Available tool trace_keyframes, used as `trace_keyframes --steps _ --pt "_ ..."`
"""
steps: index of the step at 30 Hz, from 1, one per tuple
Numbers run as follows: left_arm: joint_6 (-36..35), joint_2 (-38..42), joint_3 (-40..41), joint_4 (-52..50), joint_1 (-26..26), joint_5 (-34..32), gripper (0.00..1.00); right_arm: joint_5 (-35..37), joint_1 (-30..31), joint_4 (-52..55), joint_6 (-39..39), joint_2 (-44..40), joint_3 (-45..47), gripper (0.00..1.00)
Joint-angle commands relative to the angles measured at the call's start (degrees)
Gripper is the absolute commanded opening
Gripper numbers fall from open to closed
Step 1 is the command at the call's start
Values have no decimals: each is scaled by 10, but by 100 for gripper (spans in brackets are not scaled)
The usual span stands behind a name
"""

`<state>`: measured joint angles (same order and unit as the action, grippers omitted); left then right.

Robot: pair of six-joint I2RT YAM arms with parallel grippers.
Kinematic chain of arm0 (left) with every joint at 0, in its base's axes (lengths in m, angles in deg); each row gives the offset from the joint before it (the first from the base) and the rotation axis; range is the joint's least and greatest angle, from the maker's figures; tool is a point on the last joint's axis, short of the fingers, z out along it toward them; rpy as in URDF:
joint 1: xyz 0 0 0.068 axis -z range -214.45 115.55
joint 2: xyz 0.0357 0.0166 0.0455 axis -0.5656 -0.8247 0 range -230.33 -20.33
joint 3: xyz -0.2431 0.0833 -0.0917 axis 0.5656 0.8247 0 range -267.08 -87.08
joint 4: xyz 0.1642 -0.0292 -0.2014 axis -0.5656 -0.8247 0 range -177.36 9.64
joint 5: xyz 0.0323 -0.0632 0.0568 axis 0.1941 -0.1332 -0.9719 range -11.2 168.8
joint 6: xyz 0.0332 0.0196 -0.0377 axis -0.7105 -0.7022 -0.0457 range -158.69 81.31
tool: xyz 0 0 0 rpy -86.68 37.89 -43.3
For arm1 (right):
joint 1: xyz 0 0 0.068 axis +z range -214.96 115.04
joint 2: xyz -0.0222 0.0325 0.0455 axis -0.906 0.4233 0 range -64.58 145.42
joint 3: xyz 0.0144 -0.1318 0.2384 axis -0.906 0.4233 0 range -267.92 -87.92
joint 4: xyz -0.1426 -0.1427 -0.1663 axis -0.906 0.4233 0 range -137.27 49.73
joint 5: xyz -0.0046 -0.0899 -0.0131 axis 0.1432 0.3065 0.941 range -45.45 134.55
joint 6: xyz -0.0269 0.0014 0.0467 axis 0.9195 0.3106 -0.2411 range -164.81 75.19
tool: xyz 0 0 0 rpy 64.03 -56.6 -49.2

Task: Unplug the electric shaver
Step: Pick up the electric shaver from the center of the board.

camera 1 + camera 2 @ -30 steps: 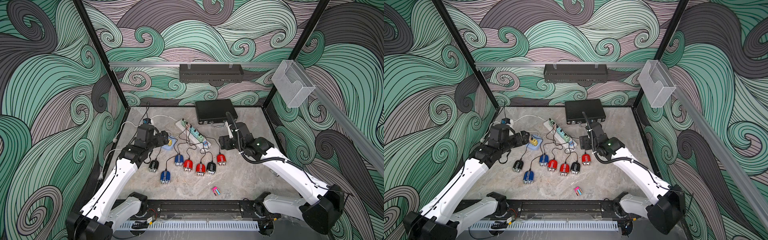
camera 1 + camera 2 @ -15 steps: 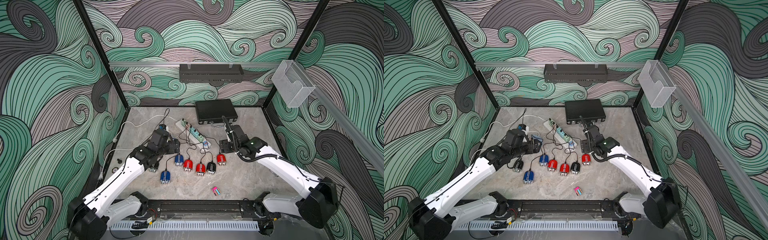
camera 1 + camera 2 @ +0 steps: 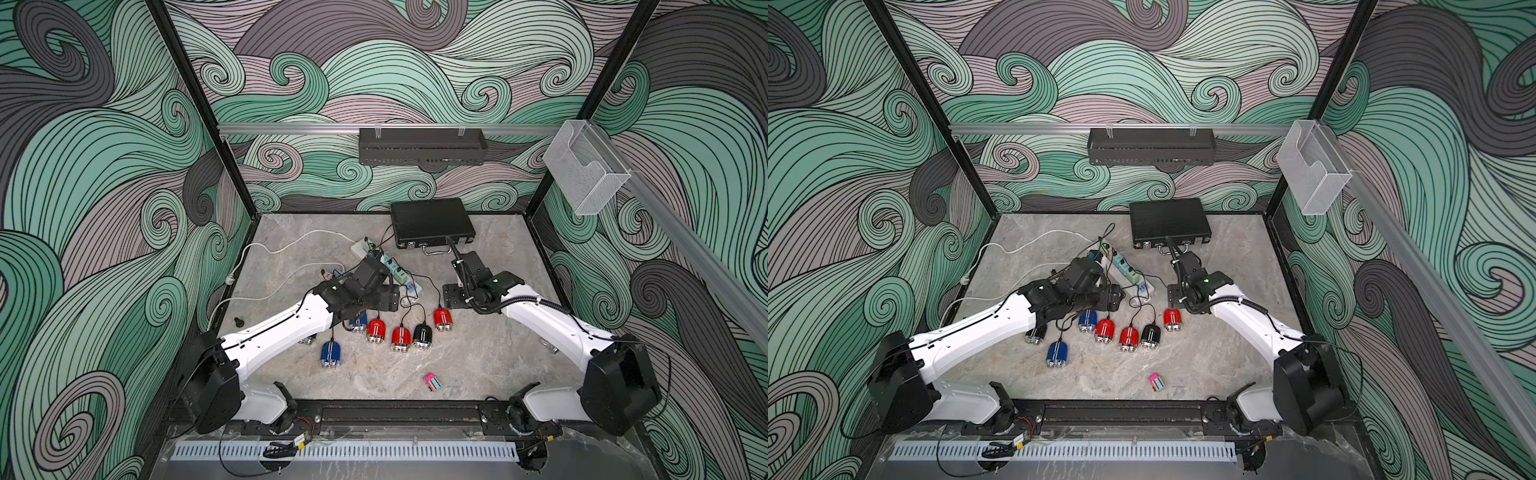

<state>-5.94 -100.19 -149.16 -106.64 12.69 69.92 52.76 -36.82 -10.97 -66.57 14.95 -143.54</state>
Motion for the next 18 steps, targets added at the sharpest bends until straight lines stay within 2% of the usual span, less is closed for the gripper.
trace_keyframes --steps 1,12,18 --pt "7 -32 -33 11 23 -9 90 -21 -12 -3 -17 3 15 79" --pt "17 -145 -122 2 82 14 90 -45 -96 -13 -31 -23 34 79" --pt "14 -238 -207 -20 110 43 88 -47 -131 -12 -32 -45 37 79"
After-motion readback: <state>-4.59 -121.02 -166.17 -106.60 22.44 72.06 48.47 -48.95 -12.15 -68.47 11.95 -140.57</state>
